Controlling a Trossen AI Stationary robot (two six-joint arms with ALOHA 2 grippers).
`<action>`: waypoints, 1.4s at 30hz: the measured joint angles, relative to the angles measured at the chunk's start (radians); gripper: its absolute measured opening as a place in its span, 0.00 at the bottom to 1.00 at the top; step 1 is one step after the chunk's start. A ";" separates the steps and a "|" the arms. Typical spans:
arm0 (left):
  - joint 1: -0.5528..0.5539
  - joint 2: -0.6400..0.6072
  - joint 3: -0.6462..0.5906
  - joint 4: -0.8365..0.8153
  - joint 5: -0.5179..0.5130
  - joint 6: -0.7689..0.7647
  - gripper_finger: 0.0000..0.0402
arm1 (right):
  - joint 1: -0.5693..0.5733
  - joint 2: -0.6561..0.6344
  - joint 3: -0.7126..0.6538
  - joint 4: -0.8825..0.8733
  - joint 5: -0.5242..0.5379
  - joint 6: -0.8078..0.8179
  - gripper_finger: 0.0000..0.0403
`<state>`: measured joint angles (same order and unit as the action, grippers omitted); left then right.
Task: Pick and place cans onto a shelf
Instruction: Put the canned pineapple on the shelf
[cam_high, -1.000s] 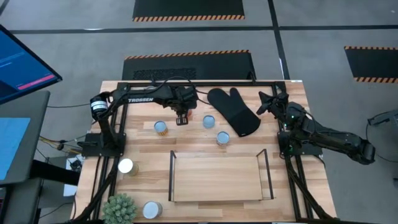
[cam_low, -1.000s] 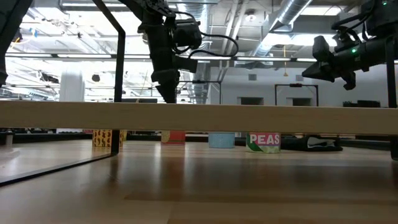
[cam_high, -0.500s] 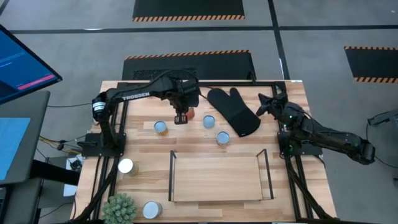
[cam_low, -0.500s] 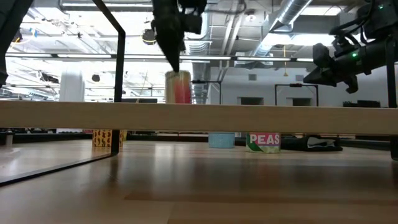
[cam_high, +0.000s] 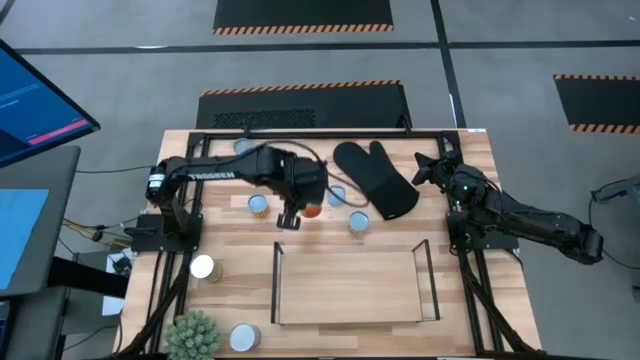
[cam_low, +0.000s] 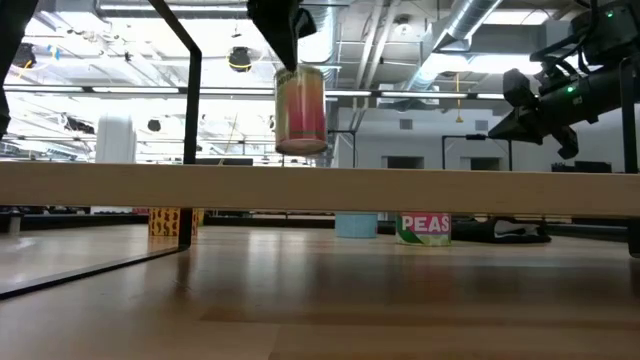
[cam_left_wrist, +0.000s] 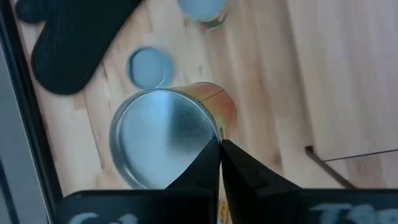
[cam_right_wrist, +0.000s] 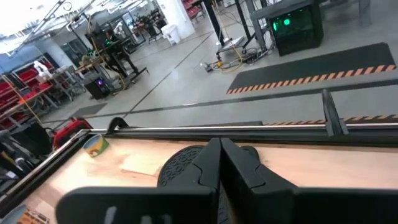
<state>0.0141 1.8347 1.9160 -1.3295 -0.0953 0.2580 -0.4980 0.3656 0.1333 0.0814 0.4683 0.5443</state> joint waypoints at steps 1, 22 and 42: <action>-0.014 0.000 0.000 0.001 -0.006 -0.008 0.00 | 0.000 0.000 0.000 0.000 0.000 -0.001 0.08; -0.131 -0.001 0.000 -0.001 -0.044 -0.218 0.00 | 0.000 -0.001 0.000 -0.107 -0.053 -0.047 0.08; -0.340 -0.002 -0.005 0.018 -0.102 -0.450 0.00 | -0.001 0.000 0.000 -0.283 -0.366 0.122 0.08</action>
<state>-0.3261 1.8328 1.9110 -1.3113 -0.1974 -0.1916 -0.4992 0.3656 0.1333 -0.2020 0.1020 0.6662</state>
